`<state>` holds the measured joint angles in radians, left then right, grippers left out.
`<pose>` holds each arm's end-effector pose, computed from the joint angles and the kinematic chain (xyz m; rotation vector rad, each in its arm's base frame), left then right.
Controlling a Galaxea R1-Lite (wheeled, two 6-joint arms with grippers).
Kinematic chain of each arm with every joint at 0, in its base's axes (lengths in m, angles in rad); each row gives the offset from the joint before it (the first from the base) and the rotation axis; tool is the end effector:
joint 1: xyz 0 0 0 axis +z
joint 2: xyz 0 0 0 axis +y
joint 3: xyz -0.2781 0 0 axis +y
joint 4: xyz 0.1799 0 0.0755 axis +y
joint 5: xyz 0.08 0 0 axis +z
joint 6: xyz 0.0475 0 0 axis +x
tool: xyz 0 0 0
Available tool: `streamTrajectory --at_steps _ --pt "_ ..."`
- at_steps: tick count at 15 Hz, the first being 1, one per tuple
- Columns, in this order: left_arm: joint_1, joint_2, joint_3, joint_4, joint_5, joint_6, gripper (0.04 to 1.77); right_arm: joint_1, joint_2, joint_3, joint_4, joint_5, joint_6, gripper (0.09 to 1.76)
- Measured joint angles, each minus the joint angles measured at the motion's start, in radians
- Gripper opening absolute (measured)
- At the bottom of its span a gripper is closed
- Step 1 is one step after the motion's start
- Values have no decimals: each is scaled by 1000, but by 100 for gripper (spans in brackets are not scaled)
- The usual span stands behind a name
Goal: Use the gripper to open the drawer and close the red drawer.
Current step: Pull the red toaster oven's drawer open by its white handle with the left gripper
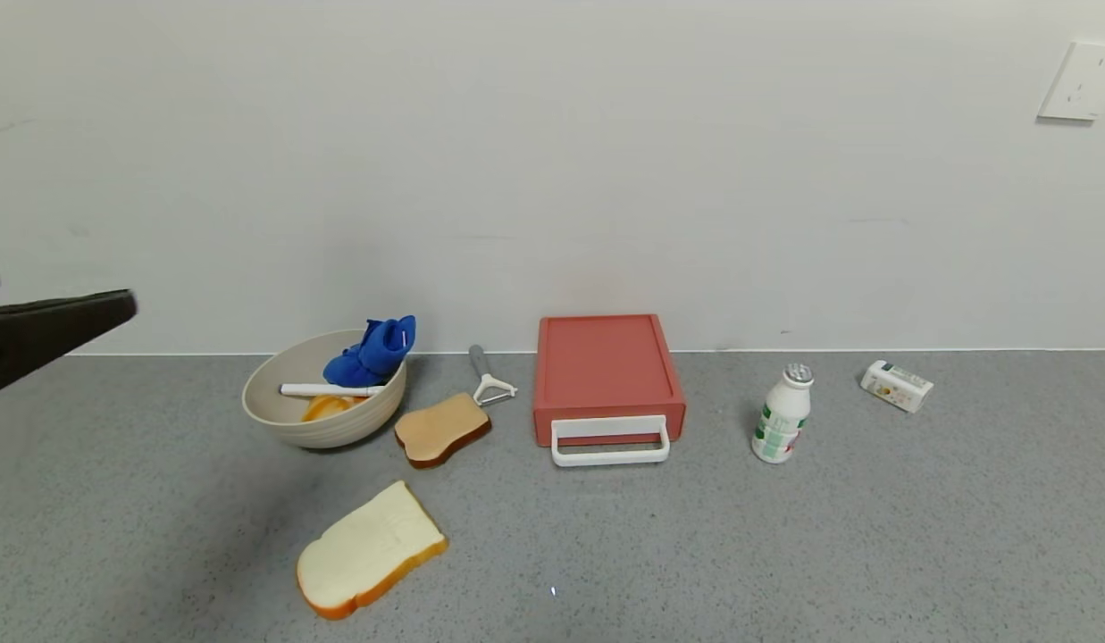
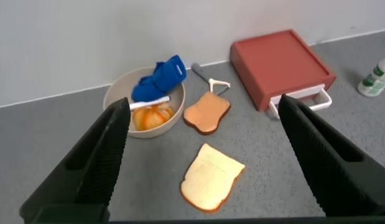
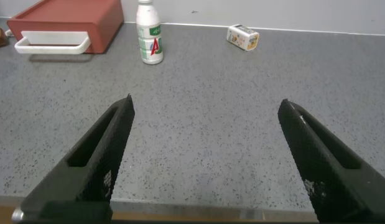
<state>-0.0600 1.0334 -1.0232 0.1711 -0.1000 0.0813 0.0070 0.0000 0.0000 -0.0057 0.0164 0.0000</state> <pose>0.1629 -0.0145 0.2896 0.0773 0.1749 -0.1668 0.0293 0.0010 0.0762 0.0000 -0.0057 0.0234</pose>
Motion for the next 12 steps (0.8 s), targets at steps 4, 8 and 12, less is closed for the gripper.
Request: streamTrajectory --at_steps 4,8,12 --pt "-99 234 -136 87 -9 7 172 0 0 0 0 0 0 170" --pt "-209 393 -247 201 -92 74 172 0 0 0 -1 0 0 170" --pt "-274 527 -316 215 -140 98 172 0 0 0 0 0 0 170"
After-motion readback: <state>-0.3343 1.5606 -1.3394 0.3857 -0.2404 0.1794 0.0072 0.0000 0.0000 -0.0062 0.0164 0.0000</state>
